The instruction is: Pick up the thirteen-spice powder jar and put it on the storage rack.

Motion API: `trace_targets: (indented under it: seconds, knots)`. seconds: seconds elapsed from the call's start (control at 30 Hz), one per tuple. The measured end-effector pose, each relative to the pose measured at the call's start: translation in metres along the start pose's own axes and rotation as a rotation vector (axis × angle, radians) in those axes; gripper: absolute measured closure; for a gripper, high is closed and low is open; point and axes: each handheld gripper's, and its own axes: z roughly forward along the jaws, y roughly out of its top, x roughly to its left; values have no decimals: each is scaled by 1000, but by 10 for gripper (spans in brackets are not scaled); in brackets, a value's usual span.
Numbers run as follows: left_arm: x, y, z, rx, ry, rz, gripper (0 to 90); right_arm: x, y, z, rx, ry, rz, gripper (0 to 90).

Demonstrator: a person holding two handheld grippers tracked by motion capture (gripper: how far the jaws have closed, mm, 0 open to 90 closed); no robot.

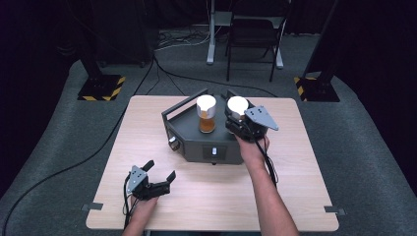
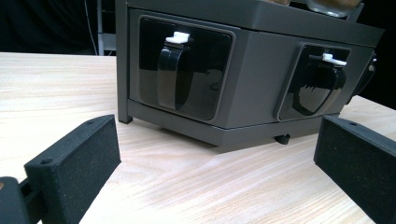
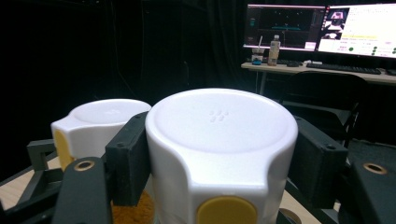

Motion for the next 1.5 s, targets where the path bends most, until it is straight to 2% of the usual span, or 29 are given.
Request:
trace_targets:
  seconds: [0.17, 0.3, 0.4, 0.83, 1.07, 1.5]
  knots:
    - [-1, 0, 0, 1, 1, 13, 1, -1, -2, 9, 24, -14, 40, 299]
    - [-4, 1, 2, 8, -3, 35, 1, 1, -1, 14, 47, -31, 39, 299]
    - [-4, 1, 2, 11, -7, 40, 1, 1, 0, 18, 61, -38, 56, 299]
    - [-2, 1, 2, 8, -12, 27, 1, 2, 6, 24, 114, -55, 44, 299]
    - [-2, 1, 2, 6, -12, 29, 1, -1, 7, 25, 119, -58, 68, 298]
    - [-1, 0, 1, 2, -11, 20, 1, 1, 8, 26, 125, -65, 62, 296]
